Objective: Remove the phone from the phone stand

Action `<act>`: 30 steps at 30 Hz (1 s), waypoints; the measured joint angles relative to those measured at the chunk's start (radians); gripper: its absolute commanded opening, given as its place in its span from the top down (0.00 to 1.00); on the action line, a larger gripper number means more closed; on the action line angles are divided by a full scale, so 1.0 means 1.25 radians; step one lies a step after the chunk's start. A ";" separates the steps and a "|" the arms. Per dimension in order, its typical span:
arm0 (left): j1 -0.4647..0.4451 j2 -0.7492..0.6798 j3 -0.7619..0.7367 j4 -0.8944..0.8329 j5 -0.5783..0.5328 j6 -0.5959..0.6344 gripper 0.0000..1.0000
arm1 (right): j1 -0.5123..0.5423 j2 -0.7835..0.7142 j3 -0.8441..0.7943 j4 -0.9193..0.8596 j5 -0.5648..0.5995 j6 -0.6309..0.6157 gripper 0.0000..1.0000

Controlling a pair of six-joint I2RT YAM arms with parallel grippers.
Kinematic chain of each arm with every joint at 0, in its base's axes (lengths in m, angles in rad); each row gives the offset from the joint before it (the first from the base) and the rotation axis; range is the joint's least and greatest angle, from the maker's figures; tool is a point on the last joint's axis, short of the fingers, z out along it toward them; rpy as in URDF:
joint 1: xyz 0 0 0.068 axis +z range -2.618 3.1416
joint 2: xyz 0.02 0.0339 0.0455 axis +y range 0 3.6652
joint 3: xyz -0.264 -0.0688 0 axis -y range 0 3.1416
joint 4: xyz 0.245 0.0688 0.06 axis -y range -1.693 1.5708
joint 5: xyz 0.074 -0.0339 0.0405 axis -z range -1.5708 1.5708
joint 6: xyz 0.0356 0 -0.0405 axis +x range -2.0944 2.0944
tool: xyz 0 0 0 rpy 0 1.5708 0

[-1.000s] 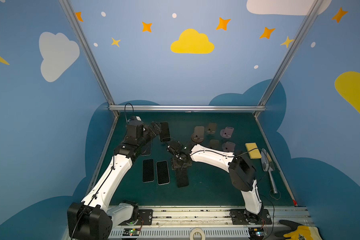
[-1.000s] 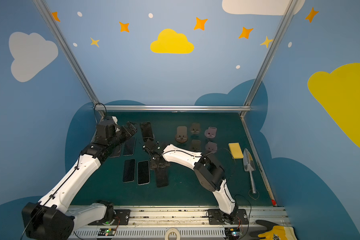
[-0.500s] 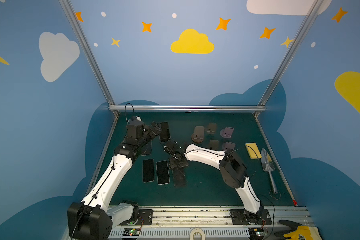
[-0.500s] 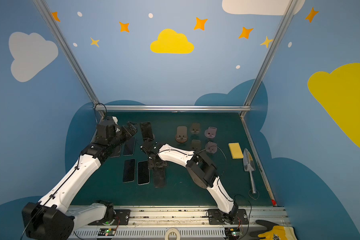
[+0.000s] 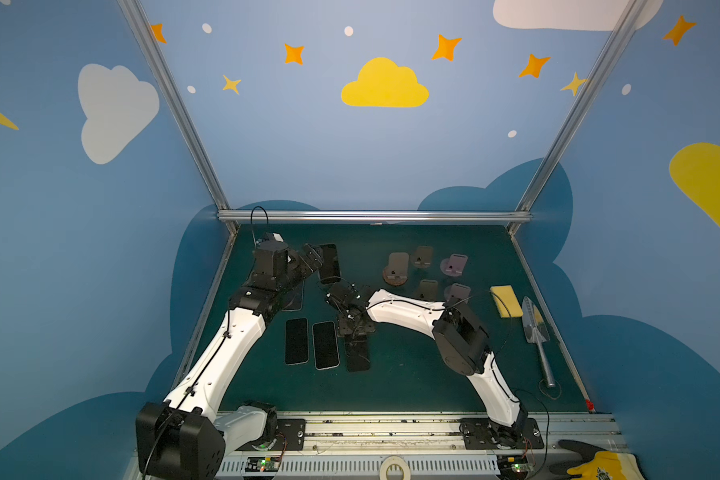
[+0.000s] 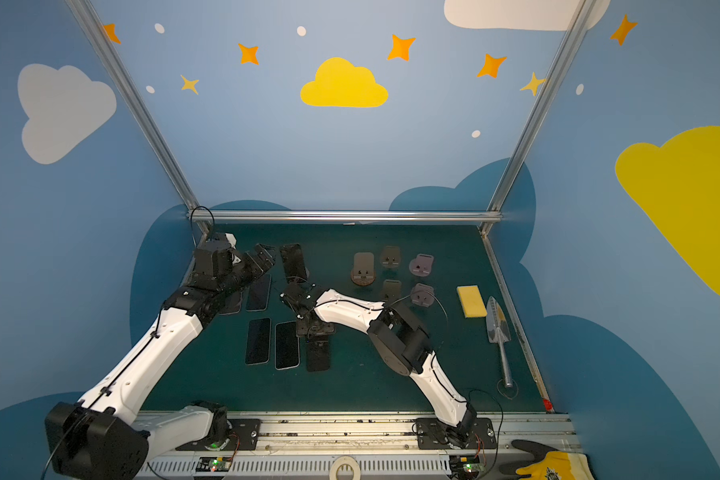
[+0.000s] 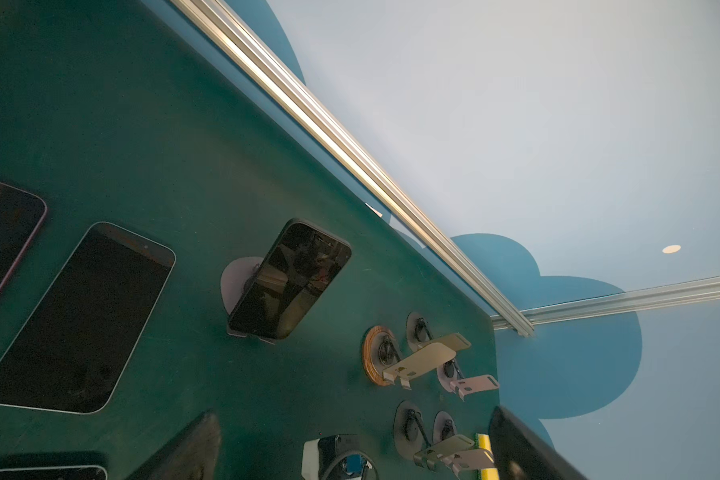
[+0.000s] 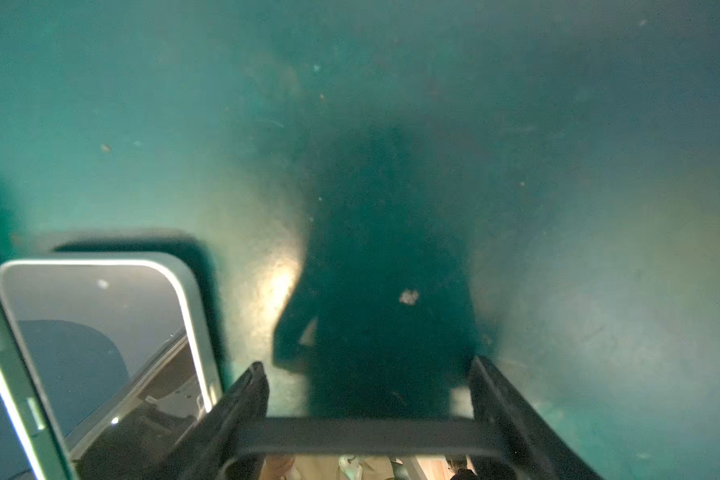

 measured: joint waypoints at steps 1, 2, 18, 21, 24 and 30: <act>0.000 0.000 0.000 0.001 0.000 0.000 0.00 | 0.000 0.000 0.000 0.001 0.000 0.002 0.31; 0.000 0.000 0.000 0.001 0.000 0.000 0.00 | 0.000 0.000 0.000 0.001 0.000 0.005 0.30; 0.000 0.009 0.000 0.005 0.003 0.000 0.00 | 0.008 -0.006 -0.017 0.022 0.004 0.043 0.26; 0.000 0.010 0.000 0.005 0.003 0.000 0.00 | 0.009 -0.010 -0.025 0.030 0.006 0.046 0.26; 0.000 0.011 0.000 0.005 0.004 -0.001 0.00 | 0.010 -0.018 -0.041 0.047 0.006 0.050 0.25; 0.000 0.024 0.000 0.007 0.009 -0.003 0.00 | 0.011 -0.027 -0.060 0.068 0.013 0.066 0.23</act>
